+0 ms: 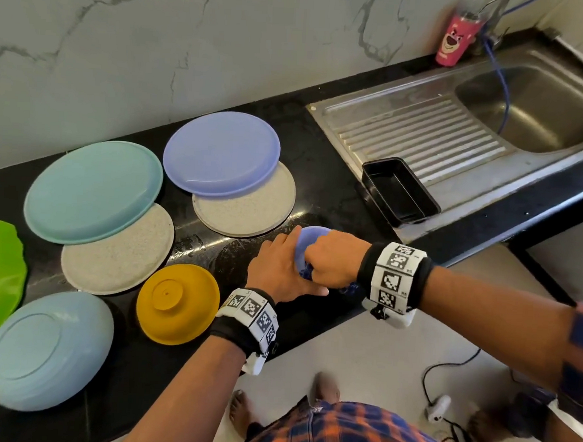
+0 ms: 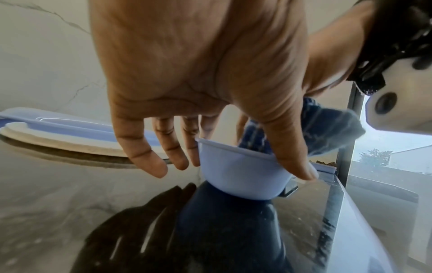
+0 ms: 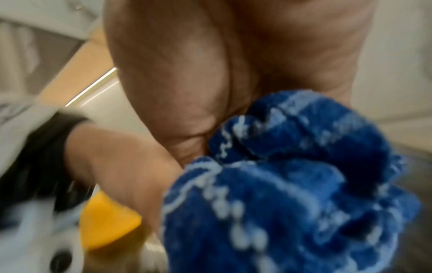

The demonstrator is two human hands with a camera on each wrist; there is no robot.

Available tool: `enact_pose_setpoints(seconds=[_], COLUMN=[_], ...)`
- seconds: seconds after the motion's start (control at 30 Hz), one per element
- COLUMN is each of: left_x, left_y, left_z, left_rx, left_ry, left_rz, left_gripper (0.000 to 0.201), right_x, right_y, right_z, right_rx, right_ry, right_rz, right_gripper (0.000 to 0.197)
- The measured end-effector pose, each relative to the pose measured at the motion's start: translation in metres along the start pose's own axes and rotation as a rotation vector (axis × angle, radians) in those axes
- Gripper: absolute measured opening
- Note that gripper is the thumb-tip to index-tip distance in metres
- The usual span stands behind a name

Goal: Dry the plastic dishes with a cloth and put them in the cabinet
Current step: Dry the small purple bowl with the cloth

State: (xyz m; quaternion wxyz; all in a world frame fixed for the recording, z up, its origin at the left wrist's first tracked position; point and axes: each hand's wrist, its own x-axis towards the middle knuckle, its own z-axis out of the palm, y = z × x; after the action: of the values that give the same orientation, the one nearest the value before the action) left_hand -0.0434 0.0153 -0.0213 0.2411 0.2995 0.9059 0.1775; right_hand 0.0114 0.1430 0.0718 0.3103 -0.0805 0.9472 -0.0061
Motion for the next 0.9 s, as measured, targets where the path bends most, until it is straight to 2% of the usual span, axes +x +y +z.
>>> enact_pose_setpoints(seconds=[0.1, 0.2, 0.27, 0.3, 0.4, 0.5, 0.6, 0.7, 0.77, 0.9], left_x=[-0.002, -0.004, -0.006, -0.007, -0.008, -0.010, -0.009, -0.008, -0.009, -0.012], left_y=[-0.001, 0.001, 0.002, 0.002, 0.000, 0.002, 0.003, 0.001, 0.001, 0.002], left_z=[0.001, -0.002, -0.003, -0.003, 0.000, 0.001, 0.000, 0.003, 0.004, 0.003], left_rx=[-0.028, -0.041, -0.022, -0.031, -0.074, -0.079, -0.083, -0.093, -0.102, -0.117], left_ry=[0.014, 0.038, 0.037, 0.040, 0.058, 0.066, 0.063, 0.065, 0.073, 0.066], left_rz=[0.010, 0.066, 0.095, 0.074, -0.016, -0.030, -0.048, -0.063, -0.081, -0.109], left_gripper=[0.138, 0.126, 0.118, 0.121, 0.131, 0.129, 0.128, 0.130, 0.132, 0.136], right_x=[0.000, -0.016, -0.030, -0.037, -0.060, -0.069, -0.059, -0.037, -0.022, 0.000], right_y=[0.016, 0.046, 0.069, 0.081, 0.120, 0.162, 0.192, 0.200, 0.197, 0.191], right_z=[-0.018, -0.023, -0.021, -0.020, -0.021, -0.021, -0.015, -0.002, 0.011, 0.034], right_rx=[0.382, 0.846, 1.049, 1.133, 1.272, 1.291, 1.115, 0.730, 0.561, 0.463], right_ry=[-0.098, -0.070, 0.034, 0.116, 0.441, 0.692, 0.769, 0.720, 0.668, 0.538], right_rz=[0.063, 0.057, 0.059, 0.077, 0.161, 0.246, 0.302, 0.377, 0.400, 0.366], right_gripper=[0.020, 0.015, 0.021, 0.024, 0.033, 0.031, 0.031, 0.038, 0.042, 0.047])
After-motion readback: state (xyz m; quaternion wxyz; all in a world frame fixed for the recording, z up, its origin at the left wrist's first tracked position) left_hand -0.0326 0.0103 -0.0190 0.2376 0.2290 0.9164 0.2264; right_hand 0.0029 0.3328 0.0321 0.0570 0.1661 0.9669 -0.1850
